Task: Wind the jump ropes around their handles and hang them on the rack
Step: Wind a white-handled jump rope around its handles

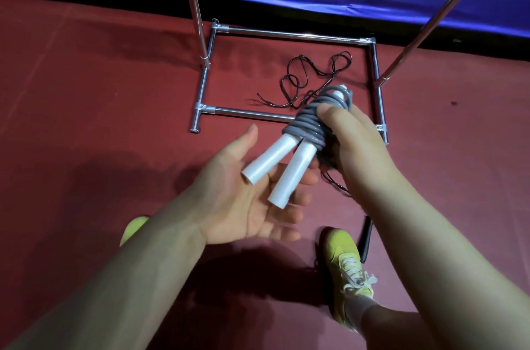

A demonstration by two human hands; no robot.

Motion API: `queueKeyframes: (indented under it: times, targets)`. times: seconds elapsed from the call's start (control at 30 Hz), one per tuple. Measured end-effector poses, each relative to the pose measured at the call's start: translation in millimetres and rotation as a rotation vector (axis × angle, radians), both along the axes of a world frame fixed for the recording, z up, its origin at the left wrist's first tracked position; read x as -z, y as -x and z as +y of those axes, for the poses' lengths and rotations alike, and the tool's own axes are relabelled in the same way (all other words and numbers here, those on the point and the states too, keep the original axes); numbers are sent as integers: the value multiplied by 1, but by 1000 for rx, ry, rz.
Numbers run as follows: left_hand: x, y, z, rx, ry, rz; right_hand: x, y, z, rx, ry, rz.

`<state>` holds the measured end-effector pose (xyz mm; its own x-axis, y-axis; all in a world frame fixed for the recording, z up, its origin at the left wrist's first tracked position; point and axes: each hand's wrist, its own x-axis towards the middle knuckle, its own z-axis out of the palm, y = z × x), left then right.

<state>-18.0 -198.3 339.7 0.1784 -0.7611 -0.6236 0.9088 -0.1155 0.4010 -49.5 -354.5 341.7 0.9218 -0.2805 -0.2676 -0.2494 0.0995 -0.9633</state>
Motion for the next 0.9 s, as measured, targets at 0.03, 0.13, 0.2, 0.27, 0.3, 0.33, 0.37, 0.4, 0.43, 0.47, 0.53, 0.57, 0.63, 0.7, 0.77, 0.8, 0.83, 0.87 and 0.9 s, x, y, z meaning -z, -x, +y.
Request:
queueKeyframes:
  times: [0.03, 0.13, 0.2, 0.27, 0.3, 0.33, 0.37, 0.4, 0.43, 0.47, 0.53, 0.57, 0.63, 0.7, 0.77, 0.8, 0.83, 0.87, 0.9]
  targets:
    - [0, 0, 0, -3, 13, 21, 0, 0, -1, -1, -9, -8]
    - [2, -1, -1, 14, -51, -42, 6, -3, -2, -37, -58, 43]
    - [3, -2, -2, 35, -127, -116, 9, -4, -3, -60, -127, 180]
    - [4, -1, -2, 60, -181, -168, 11, -3, -5, -99, -143, 306]
    - [5, -1, -2, 74, -199, -189, 11, -2, -6, -130, -131, 343]
    - [6, -1, -1, 85, -215, -210, 11, -2, -7, -157, -122, 366]
    - [7, -2, -1, 89, -229, -226, 11, -2, -8, -175, -119, 380]
    - [8, -3, -1, 92, -241, -233, 10, -2, -10, -183, -118, 395]
    - [8, -3, 0, 96, -251, -238, 9, -2, -10, -189, -118, 409]
    - [8, -3, -1, 100, -261, -245, 8, -2, -11, -196, -120, 422]
    - [10, -1, -2, 89, -308, -297, 6, -1, -10, -210, -118, 450]
    - [12, 0, -3, 79, -348, -350, 6, -1, -10, -218, -110, 471]
    - [17, 2, -6, 65, -448, -472, 6, 1, -9, -233, -89, 506]
    - [18, 3, -7, 70, -524, -545, 6, 1, -8, -235, -64, 523]
    - [19, 3, -8, 67, -566, -598, 7, 1, -8, -237, -13, 535]
    - [21, 2, -8, 67, -587, -640, 7, 1, -7, -243, 21, 543]
    - [23, 1, -7, 80, -611, -694, 8, 1, -7, -254, 57, 550]
    - [25, 0, -5, 100, -634, -756, 9, 1, -6, -265, 90, 555]
    - [27, 0, -4, 120, -654, -821, 10, 2, -5, -271, 115, 553]
